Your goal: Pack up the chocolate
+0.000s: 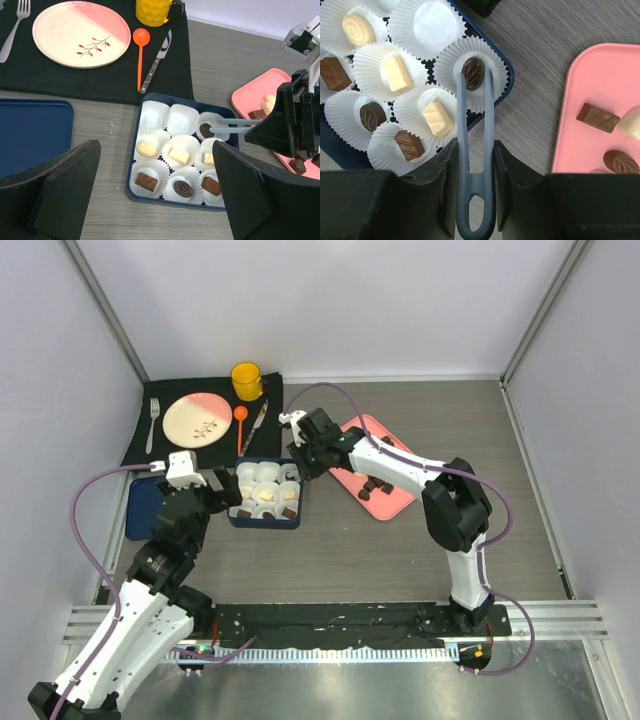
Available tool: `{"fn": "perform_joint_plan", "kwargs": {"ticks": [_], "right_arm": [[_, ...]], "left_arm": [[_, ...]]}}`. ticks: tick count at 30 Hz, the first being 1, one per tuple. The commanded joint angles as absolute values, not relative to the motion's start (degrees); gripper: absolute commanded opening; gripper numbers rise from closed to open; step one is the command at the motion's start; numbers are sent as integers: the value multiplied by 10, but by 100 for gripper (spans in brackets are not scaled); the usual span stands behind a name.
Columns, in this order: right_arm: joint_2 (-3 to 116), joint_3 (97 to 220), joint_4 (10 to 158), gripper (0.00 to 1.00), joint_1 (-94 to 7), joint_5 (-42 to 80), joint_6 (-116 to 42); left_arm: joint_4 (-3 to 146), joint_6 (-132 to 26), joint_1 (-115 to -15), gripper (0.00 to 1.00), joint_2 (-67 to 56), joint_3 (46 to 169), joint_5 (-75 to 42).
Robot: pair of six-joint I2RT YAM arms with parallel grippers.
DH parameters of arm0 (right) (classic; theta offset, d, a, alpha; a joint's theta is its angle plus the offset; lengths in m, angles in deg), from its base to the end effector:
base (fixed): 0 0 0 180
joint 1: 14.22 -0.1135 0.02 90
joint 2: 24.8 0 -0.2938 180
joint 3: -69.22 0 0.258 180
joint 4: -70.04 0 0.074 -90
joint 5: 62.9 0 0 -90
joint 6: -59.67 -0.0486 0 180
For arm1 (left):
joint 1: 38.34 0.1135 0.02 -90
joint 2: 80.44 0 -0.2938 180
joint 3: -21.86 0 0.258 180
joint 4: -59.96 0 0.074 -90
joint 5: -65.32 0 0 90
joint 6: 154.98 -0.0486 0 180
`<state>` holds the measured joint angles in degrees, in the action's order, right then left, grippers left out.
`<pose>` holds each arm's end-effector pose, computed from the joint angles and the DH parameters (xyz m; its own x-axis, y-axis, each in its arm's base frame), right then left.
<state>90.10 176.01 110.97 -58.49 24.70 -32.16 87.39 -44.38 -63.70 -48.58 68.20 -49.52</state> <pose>0.3419 0.3361 0.2510 -0.5634 -0.5046 -0.6542 -0.6995 0.7127 0.0525 0.1311 -0.0395 0.3066 -0.1961 -0.2604 -0.9454 -0.0537 0.9655 -0.2548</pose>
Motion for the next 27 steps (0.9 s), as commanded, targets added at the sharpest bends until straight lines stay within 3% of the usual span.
{"fn": "perform_joint_plan", "kwargs": {"ticks": [1, 11, 27], "right_arm": [[857, 1792, 1099, 32, -586, 255, -322], [778, 1779, 1096, 25, -570, 304, -323], [651, 1577, 1098, 23, -412, 315, -338]], "left_arm": [[853, -448, -634, 100, -491, 706, -497], [854, -448, -634, 100, -491, 705, -497], [853, -447, -634, 100, -488, 705, -495]]}}
